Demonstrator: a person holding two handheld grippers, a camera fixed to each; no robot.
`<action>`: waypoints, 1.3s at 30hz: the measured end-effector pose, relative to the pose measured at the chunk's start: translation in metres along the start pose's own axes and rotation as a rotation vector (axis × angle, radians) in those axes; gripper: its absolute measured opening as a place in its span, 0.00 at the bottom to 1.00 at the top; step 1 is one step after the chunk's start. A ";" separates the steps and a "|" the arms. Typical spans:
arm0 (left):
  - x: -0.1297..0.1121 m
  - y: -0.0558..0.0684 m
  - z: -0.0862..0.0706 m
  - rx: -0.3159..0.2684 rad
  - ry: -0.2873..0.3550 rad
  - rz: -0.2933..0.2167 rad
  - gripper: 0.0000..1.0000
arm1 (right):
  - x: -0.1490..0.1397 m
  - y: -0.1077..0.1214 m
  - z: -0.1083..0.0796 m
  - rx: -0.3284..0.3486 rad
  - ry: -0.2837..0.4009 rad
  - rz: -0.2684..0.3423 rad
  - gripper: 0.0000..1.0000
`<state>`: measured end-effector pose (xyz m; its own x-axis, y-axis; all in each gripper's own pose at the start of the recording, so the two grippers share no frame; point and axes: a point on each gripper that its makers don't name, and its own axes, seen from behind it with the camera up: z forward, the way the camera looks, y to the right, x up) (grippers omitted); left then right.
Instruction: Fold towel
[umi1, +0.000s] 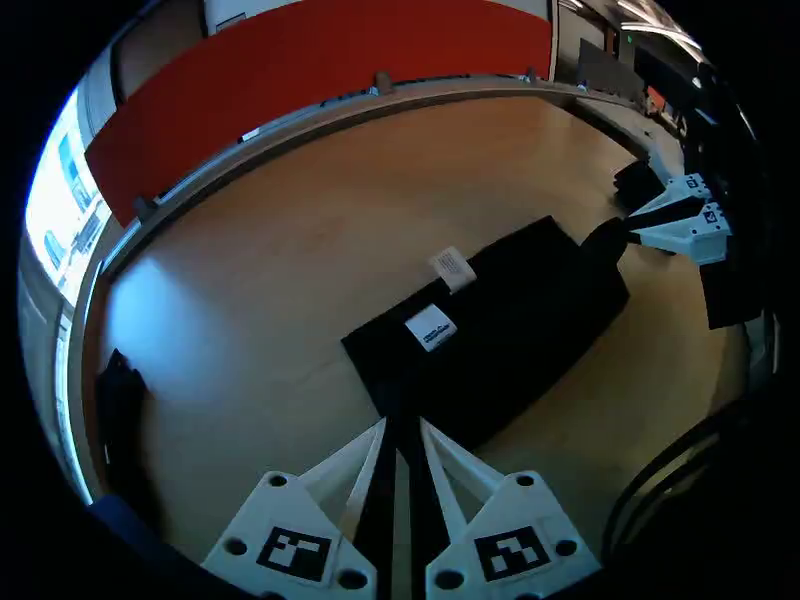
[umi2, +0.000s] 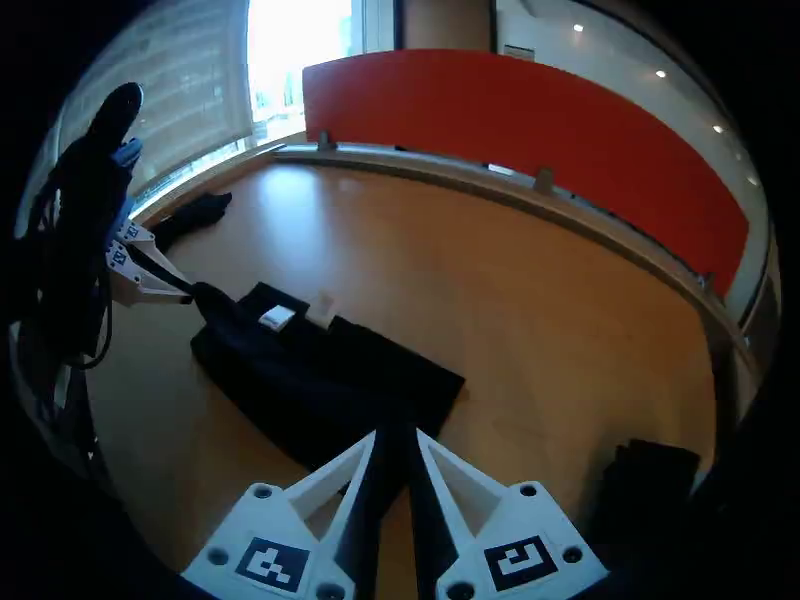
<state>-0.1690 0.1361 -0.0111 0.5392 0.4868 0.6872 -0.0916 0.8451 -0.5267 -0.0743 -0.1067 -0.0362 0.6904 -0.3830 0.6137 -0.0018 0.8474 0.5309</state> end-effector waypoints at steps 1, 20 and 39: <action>0.000 -0.001 0.003 0.004 0.001 0.002 0.08 | -0.001 0.001 0.003 -0.001 -0.004 0.001 0.14; -0.005 -0.015 0.047 0.071 -0.020 0.049 0.24 | -0.013 0.012 0.038 -0.040 -0.051 0.034 0.17; 0.000 -0.033 0.059 0.103 0.001 0.030 0.56 | -0.004 0.027 0.055 -0.097 -0.049 0.051 0.64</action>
<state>-0.2152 0.1218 0.0359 0.5360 0.5122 0.6711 -0.1936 0.8483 -0.4929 -0.1164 -0.1029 0.0078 0.6551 -0.3539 0.6675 0.0358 0.8970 0.4405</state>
